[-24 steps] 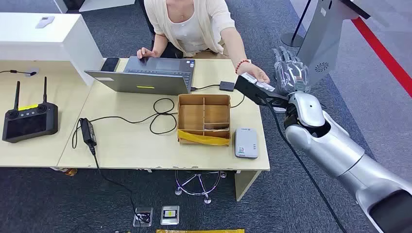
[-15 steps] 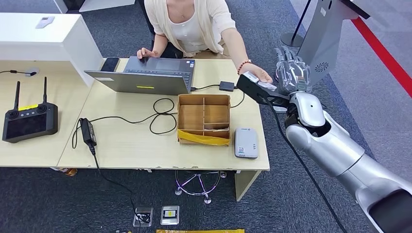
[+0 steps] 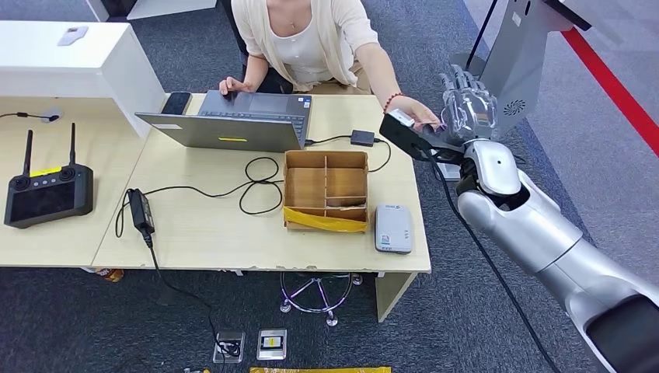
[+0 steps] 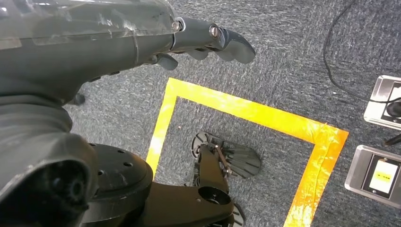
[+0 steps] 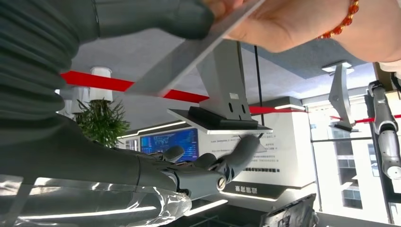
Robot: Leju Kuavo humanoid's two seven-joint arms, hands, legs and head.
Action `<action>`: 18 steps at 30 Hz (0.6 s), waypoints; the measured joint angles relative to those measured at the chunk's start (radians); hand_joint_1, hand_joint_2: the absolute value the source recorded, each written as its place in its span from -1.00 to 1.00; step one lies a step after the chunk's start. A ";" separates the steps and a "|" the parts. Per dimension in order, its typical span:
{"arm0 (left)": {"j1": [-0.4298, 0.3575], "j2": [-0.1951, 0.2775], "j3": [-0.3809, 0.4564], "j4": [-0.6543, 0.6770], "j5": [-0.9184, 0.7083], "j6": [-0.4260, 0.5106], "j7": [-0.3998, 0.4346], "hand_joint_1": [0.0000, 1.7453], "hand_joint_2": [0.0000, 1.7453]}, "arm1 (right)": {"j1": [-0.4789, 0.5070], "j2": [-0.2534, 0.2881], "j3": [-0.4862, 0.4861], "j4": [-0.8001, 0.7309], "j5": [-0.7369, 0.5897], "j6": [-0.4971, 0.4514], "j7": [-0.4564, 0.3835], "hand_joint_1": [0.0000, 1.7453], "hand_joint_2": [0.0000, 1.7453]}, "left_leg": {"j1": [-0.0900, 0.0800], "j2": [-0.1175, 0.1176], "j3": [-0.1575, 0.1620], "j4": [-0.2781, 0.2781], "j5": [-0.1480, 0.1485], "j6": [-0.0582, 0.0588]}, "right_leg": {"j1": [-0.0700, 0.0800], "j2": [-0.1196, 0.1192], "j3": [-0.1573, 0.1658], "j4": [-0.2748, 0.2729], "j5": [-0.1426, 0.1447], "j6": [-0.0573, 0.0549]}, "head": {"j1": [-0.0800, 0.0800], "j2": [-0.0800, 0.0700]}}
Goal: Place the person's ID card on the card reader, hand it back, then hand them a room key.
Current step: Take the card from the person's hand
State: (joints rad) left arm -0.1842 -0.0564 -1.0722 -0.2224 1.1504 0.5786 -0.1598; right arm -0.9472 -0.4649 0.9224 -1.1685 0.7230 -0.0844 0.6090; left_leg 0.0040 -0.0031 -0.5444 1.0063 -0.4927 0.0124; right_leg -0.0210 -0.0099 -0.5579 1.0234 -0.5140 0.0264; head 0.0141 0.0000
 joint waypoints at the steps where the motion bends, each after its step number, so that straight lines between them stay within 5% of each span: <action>1: 0.000 0.000 0.002 0.000 0.001 0.001 0.000 -1.00 -1.00 | -0.003 0.005 0.000 0.009 0.000 -0.004 -0.004 1.00 1.00 | 0.000 0.000 0.000 0.000 0.000 0.000 | 0.000 0.000 0.000 0.000 0.000 0.000 | 0.000 0.000; 18: 0.001 0.000 0.030 0.001 0.005 0.009 -0.001 -1.00 -1.00 | -0.018 0.054 0.000 0.092 0.003 -0.029 -0.021 1.00 1.00 | 0.000 0.000 0.000 0.000 0.000 -0.001 | 0.000 0.000 0.000 0.000 0.000 0.000 | 0.000 0.000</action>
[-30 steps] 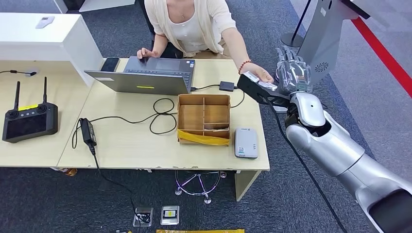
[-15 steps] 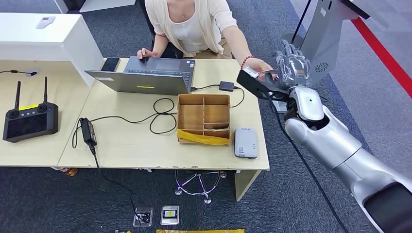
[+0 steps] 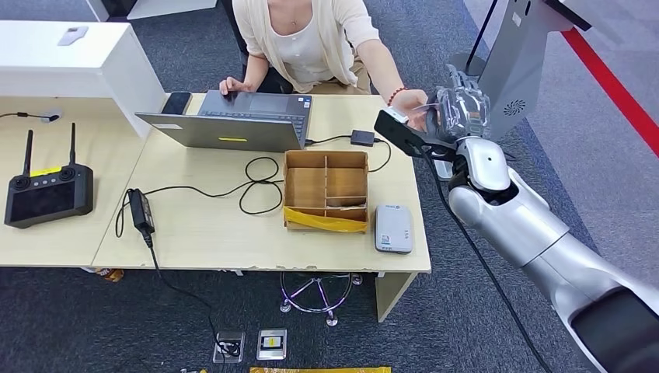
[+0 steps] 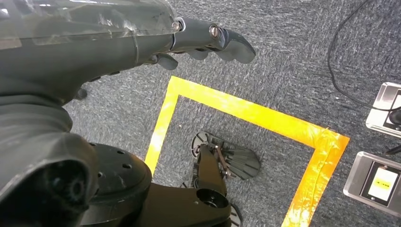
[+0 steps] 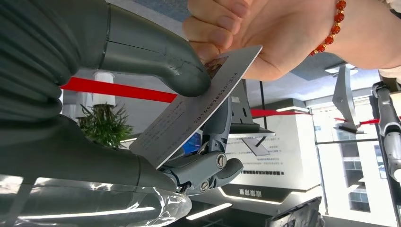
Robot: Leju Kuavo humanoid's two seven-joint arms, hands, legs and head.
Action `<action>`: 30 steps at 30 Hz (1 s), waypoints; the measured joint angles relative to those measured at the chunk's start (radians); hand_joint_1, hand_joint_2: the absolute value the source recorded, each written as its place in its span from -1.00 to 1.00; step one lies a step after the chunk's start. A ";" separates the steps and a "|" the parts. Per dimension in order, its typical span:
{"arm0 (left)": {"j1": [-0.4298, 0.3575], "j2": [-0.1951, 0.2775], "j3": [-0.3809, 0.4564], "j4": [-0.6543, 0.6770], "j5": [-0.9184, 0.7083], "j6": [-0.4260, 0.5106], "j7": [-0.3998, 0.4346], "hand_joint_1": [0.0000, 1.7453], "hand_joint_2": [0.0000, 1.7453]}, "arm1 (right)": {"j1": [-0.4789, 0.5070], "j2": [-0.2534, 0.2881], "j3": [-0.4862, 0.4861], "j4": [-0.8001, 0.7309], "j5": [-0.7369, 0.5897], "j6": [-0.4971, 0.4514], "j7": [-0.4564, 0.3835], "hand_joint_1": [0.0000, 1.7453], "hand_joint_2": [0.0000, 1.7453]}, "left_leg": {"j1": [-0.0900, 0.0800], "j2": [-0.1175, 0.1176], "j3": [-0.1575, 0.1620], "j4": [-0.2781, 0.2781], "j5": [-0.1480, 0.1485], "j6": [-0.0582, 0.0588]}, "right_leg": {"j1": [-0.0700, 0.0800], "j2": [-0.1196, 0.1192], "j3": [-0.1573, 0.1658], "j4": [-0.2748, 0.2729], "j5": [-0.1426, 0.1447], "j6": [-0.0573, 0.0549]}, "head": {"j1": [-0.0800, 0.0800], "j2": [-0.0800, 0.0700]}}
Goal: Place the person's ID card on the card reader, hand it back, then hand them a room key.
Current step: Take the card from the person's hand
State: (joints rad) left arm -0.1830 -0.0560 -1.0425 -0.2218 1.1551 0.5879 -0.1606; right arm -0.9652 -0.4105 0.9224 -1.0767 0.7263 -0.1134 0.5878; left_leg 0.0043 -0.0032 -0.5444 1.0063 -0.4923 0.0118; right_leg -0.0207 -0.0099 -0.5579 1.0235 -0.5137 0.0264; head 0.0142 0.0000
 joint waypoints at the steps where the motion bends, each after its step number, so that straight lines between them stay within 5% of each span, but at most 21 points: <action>1: 0.000 0.000 0.001 0.000 -0.001 0.000 0.000 -1.00 -1.00 | -0.001 0.002 0.000 0.004 0.000 -0.001 0.000 1.00 1.00 | 0.000 0.000 0.000 0.000 0.000 0.000 | 0.000 0.000 0.000 0.000 0.000 0.000 | 0.000 0.000; 17: 0.000 0.003 0.001 0.000 -0.033 -0.007 0.000 -1.00 -1.00 | 0.015 -0.015 -0.011 0.008 0.004 -0.003 0.011 1.00 1.00 | 0.000 0.001 0.001 0.000 0.000 0.000 | 0.000 0.002 0.000 0.000 0.000 0.000 | 0.000 0.000; 30: 0.010 0.007 0.005 0.000 -0.024 -0.018 -0.011 -1.00 -1.00 | 0.171 -0.086 -0.028 -0.134 -0.013 0.022 -0.023 1.00 1.00 | 0.000 0.001 0.001 0.000 0.000 0.000 | 0.000 0.002 0.000 0.000 0.000 0.000 | 0.000 0.000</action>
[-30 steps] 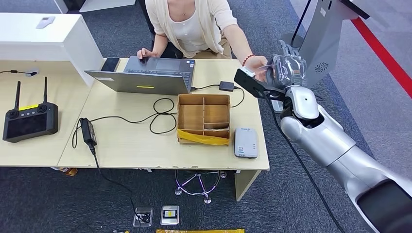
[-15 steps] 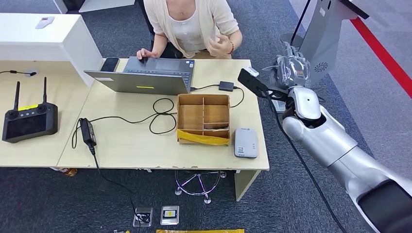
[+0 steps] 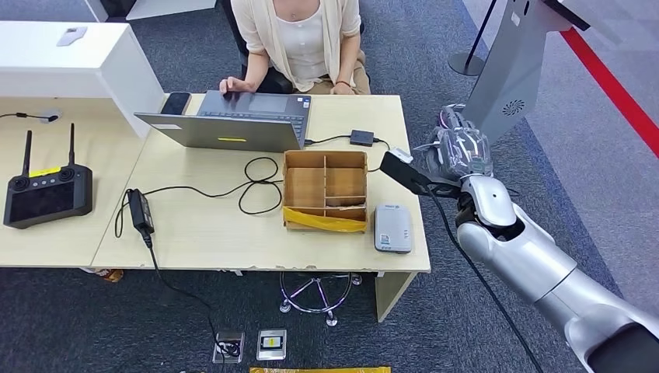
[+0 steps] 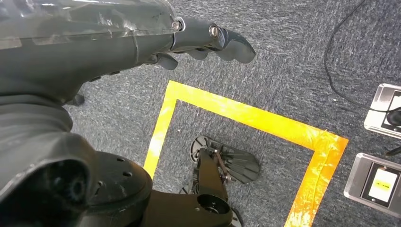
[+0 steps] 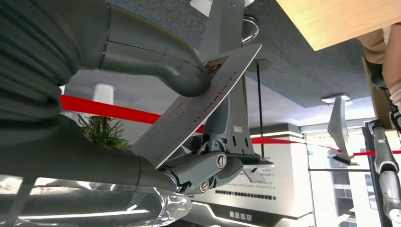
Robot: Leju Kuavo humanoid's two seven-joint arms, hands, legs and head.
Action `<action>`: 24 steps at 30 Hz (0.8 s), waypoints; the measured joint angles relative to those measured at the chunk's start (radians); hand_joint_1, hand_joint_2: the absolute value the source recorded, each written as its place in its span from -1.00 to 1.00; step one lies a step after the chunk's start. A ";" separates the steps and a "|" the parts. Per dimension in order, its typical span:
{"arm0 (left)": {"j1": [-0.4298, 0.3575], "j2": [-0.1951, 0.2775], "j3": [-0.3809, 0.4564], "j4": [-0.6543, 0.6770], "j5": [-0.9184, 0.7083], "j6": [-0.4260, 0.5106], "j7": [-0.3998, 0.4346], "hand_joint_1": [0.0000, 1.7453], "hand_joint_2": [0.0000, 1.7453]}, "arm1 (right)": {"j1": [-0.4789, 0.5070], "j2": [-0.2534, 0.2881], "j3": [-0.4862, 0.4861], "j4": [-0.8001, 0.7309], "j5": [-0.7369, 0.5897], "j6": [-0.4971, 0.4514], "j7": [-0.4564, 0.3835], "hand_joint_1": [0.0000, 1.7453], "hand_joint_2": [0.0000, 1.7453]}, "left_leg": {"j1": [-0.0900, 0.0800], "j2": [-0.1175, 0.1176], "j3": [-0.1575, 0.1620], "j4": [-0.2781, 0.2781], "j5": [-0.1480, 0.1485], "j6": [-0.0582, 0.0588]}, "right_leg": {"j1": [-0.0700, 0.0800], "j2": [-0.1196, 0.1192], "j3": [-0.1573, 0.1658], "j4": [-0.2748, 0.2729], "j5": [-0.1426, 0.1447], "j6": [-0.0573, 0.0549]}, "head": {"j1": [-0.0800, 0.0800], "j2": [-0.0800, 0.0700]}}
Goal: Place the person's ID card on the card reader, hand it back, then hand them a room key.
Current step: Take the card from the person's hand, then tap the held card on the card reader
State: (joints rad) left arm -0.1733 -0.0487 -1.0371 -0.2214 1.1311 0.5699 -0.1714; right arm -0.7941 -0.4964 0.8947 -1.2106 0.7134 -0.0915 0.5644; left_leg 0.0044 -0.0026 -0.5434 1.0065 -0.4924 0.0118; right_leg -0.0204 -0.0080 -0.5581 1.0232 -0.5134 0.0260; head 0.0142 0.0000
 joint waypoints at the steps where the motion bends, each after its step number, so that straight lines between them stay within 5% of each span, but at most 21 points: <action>1: 0.000 0.001 0.001 0.000 0.000 0.000 0.000 -1.00 -1.00 | 0.005 -0.004 0.000 -0.008 -0.002 0.000 0.000 1.00 1.00 | 0.000 0.000 0.000 0.000 0.000 0.000 | 0.000 0.000 0.000 0.000 0.000 0.000 | 0.000 0.000; 24: 0.008 0.012 0.017 0.000 -0.015 -0.027 -0.021 -1.00 -1.00 | 0.087 -0.026 0.060 -0.119 -0.100 0.031 -0.016 1.00 1.00 | 0.001 0.000 -0.001 0.000 0.000 0.000 | 0.001 0.000 0.000 0.000 0.000 -0.001 | 0.000 0.000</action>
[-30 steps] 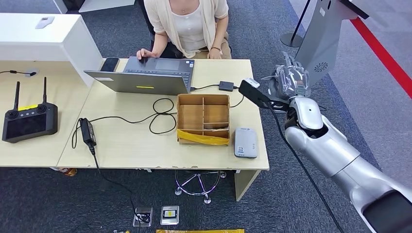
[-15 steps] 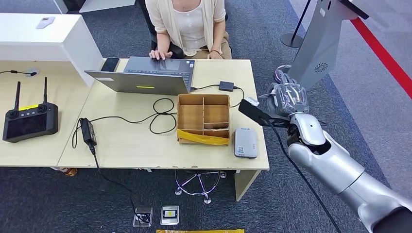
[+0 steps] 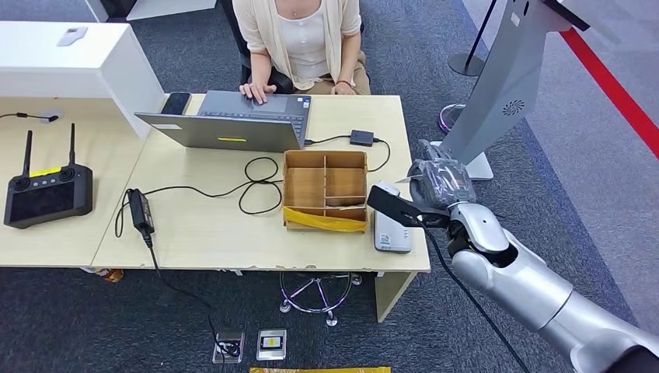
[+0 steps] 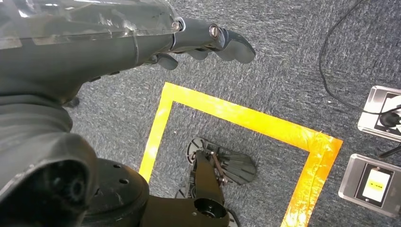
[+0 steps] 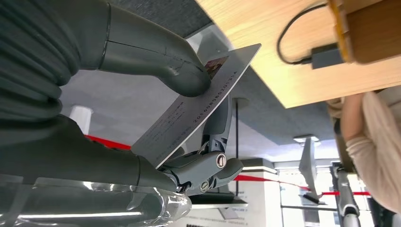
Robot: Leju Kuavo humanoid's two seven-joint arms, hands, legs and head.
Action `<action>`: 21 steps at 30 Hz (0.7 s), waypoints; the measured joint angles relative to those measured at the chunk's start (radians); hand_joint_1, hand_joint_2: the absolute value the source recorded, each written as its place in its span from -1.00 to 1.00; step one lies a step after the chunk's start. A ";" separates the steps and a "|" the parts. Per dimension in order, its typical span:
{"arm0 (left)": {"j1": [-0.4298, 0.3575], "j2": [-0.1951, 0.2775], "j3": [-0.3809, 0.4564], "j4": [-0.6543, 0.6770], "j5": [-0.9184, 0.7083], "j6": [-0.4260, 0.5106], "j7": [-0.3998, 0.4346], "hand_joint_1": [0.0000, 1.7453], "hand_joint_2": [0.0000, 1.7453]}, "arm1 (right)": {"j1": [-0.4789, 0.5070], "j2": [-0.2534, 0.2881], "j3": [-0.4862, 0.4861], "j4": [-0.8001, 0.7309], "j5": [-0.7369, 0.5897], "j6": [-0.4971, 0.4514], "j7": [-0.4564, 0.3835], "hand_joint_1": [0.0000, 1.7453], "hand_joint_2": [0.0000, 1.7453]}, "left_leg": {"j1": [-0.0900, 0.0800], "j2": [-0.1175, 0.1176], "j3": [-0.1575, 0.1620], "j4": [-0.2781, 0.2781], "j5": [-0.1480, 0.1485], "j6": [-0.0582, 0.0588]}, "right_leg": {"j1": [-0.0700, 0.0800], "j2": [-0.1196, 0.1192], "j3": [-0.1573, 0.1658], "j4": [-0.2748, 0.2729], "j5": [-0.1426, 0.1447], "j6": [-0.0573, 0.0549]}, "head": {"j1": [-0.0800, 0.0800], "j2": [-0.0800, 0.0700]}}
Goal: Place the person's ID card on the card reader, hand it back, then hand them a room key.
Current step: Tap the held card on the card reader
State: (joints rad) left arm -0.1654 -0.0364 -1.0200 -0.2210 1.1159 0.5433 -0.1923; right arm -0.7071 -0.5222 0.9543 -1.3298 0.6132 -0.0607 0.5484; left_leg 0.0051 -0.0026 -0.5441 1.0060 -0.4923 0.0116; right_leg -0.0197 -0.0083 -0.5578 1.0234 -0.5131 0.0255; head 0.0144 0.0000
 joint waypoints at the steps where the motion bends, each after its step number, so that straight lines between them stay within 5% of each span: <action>1: 0.000 0.000 0.001 0.000 0.000 0.000 0.000 -1.00 -1.00 | 0.000 0.006 0.009 0.004 -0.008 -0.009 -0.008 1.00 1.00 | 0.000 0.000 0.000 0.000 0.000 0.000 | 0.000 0.000 0.000 0.000 0.000 0.000 | 0.000 0.000; 21: -0.009 0.003 0.003 0.000 -0.026 0.003 0.021 -1.00 -1.00 | -0.030 0.148 0.108 0.250 -0.135 -0.111 -0.086 1.00 1.00 | 0.000 0.000 0.000 0.000 0.000 0.000 | 0.001 -0.001 0.000 0.000 0.000 0.000 | 0.000 0.000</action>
State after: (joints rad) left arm -0.1748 -0.0336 -1.0166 -0.2213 1.0903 0.5464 -0.1711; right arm -0.7376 -0.3746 1.0618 -1.0794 0.4785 -0.1715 0.4625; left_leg 0.0056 -0.0031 -0.5445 1.0062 -0.4920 0.0113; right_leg -0.0192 -0.0097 -0.5580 1.0234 -0.5131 0.0254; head 0.0143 0.0000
